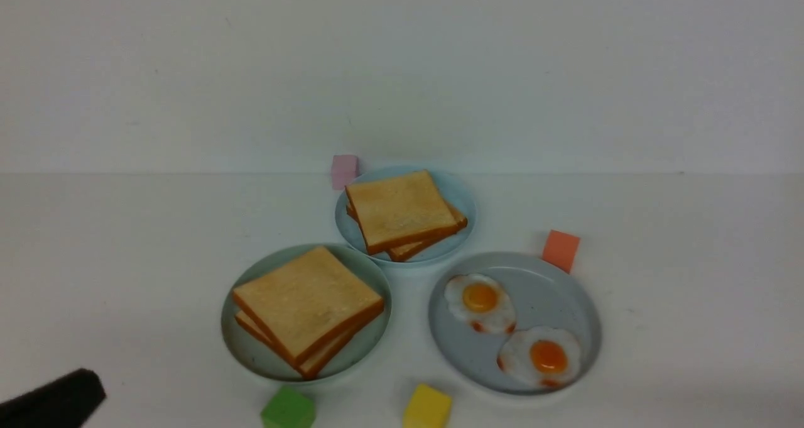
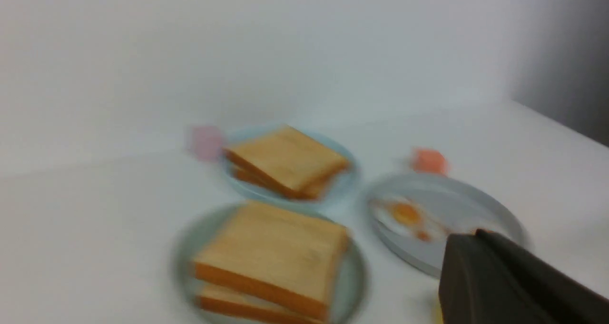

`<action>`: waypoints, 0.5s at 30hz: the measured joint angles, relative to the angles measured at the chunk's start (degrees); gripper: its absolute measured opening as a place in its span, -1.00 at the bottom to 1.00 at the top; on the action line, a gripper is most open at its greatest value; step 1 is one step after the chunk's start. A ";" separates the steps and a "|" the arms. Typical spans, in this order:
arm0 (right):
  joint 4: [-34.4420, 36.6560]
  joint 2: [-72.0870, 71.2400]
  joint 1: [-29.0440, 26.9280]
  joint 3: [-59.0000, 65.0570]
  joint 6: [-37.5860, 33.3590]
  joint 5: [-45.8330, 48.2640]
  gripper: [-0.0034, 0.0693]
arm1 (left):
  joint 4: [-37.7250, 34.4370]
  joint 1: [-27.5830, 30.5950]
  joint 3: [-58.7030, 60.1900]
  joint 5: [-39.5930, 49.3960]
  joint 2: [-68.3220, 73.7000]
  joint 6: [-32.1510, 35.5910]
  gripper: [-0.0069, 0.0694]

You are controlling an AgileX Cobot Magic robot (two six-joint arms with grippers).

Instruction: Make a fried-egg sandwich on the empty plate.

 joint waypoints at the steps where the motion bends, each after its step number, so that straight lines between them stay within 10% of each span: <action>1: 0.00 0.00 0.00 0.00 0.00 0.00 -0.88 | -0.08 3.82 0.00 1.53 -1.82 -0.43 -0.85; 8: 0.00 0.00 0.00 0.00 0.00 0.06 -0.87 | -3.22 23.44 6.09 9.30 -8.49 -0.81 -0.85; 15: 0.00 0.00 0.00 0.00 0.00 0.06 -0.85 | -8.49 26.20 11.23 15.47 -8.49 -0.87 -0.85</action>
